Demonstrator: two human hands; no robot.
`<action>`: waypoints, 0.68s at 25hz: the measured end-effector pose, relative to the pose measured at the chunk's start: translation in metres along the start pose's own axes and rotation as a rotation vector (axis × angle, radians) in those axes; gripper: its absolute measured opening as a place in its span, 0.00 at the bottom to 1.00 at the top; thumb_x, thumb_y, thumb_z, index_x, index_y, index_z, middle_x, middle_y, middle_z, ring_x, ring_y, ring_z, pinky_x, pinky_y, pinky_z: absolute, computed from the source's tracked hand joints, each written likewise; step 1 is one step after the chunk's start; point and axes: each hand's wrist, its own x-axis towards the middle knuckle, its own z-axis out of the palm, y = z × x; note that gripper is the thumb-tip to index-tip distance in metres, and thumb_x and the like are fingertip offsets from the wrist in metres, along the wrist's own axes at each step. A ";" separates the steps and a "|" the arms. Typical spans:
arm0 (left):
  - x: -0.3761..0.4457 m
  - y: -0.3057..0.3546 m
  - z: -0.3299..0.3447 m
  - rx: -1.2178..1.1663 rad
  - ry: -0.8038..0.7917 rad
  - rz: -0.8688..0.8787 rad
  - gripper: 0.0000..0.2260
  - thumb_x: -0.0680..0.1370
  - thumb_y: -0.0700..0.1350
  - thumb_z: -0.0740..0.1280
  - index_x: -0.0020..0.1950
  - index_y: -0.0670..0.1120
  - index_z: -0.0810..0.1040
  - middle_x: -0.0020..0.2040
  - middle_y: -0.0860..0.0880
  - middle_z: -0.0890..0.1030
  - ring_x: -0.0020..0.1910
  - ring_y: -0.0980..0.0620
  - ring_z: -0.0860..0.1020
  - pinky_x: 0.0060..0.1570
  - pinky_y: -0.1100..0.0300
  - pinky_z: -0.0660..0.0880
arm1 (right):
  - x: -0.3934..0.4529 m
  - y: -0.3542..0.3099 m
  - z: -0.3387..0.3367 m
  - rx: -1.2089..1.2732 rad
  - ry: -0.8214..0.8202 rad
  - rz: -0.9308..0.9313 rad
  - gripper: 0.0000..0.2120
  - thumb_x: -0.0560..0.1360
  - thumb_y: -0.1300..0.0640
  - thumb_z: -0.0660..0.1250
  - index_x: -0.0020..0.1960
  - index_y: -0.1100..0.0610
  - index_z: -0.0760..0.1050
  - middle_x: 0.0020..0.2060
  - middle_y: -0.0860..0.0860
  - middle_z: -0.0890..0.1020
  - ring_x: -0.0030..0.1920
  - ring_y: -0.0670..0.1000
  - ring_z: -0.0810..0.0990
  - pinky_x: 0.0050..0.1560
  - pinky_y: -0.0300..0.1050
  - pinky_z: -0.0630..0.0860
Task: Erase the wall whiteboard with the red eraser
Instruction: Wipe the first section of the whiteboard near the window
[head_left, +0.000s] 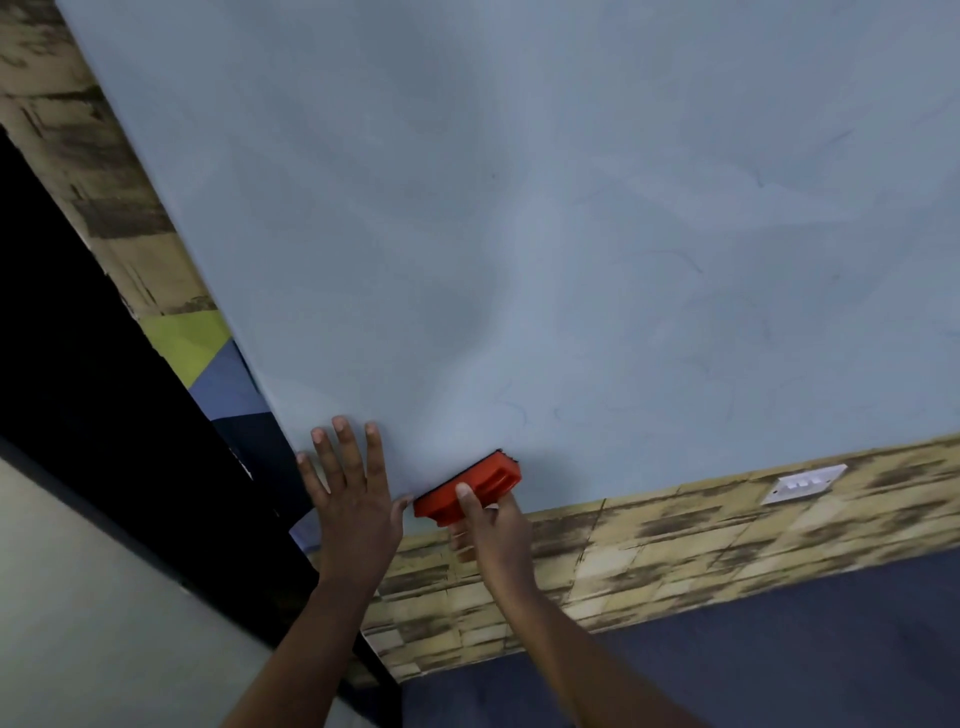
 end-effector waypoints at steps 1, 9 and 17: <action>-0.001 -0.001 -0.001 0.001 -0.002 0.003 0.68 0.64 0.51 0.87 0.86 0.42 0.40 0.85 0.36 0.36 0.84 0.34 0.36 0.81 0.36 0.34 | -0.001 -0.001 0.002 0.013 0.008 -0.008 0.17 0.78 0.39 0.67 0.56 0.52 0.77 0.36 0.55 0.87 0.34 0.57 0.86 0.34 0.51 0.82; -0.004 0.013 -0.025 -0.123 0.063 -0.048 0.39 0.77 0.45 0.78 0.84 0.42 0.62 0.84 0.32 0.54 0.84 0.31 0.52 0.79 0.32 0.57 | 0.030 0.012 -0.097 0.221 0.370 0.097 0.25 0.78 0.35 0.66 0.56 0.59 0.79 0.38 0.57 0.83 0.36 0.56 0.82 0.37 0.51 0.82; 0.051 0.015 -0.050 -0.155 0.286 0.041 0.29 0.84 0.46 0.70 0.82 0.40 0.65 0.82 0.31 0.59 0.85 0.35 0.52 0.81 0.33 0.53 | 0.033 -0.026 -0.117 0.170 0.664 -0.100 0.20 0.68 0.41 0.81 0.54 0.48 0.79 0.41 0.49 0.83 0.46 0.52 0.85 0.50 0.56 0.85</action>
